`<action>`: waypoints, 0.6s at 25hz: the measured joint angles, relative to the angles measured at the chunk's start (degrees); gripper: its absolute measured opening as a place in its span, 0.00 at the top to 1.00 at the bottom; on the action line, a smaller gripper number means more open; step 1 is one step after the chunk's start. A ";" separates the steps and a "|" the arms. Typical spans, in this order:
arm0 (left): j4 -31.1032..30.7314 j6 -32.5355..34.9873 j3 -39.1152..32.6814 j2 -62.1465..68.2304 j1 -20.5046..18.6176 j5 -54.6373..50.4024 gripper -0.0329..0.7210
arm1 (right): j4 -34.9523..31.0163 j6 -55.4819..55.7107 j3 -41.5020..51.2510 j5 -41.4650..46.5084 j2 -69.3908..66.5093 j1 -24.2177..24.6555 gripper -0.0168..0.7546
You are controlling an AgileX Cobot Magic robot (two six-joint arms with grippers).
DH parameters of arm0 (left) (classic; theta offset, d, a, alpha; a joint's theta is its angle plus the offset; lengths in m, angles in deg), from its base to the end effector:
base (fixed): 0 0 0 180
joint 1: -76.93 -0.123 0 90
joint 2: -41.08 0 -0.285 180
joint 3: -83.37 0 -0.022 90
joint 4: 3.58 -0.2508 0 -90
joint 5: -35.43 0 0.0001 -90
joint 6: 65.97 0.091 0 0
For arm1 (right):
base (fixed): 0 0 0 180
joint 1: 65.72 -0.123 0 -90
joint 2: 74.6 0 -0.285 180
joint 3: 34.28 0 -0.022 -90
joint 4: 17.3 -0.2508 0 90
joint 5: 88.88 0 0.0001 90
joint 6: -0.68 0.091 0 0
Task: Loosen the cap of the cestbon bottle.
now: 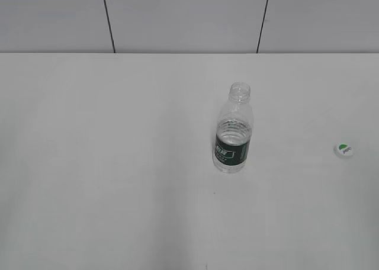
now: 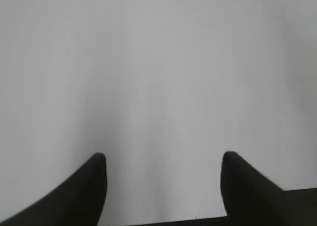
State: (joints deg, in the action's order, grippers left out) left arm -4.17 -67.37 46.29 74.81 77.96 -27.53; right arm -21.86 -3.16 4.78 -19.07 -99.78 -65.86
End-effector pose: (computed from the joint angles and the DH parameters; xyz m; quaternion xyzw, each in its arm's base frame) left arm 0.0583 -0.0002 0.3215 -0.0026 0.9197 -0.0032 0.3926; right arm 0.0236 0.0069 0.3100 -0.0339 0.9193 0.0271 0.3911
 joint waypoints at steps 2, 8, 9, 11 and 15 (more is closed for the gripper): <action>-0.10 0.66 -2.58 -6.55 0.00 0.62 0.38 | 0.28 -1.26 2.93 0.00 4.26 0.00 0.38; 0.59 1.40 -7.04 -23.88 0.00 0.84 0.38 | 0.34 -3.61 7.28 -2.24 15.01 0.00 0.38; 0.59 1.40 -7.31 -25.52 0.00 0.17 0.38 | 0.34 -3.73 7.62 -2.91 16.53 0.00 0.38; 0.59 1.40 -7.45 -25.61 0.00 -0.44 0.38 | 0.28 -3.85 8.10 -4.29 17.69 0.00 0.38; 1.17 1.40 -8.87 -25.61 0.00 1.57 0.38 | 0.06 -3.90 8.53 -6.69 17.73 0.00 0.38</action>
State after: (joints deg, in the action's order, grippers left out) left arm -3.00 -65.97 37.42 49.21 77.96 -25.96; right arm -21.81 -7.06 13.30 -25.77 -82.04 -65.86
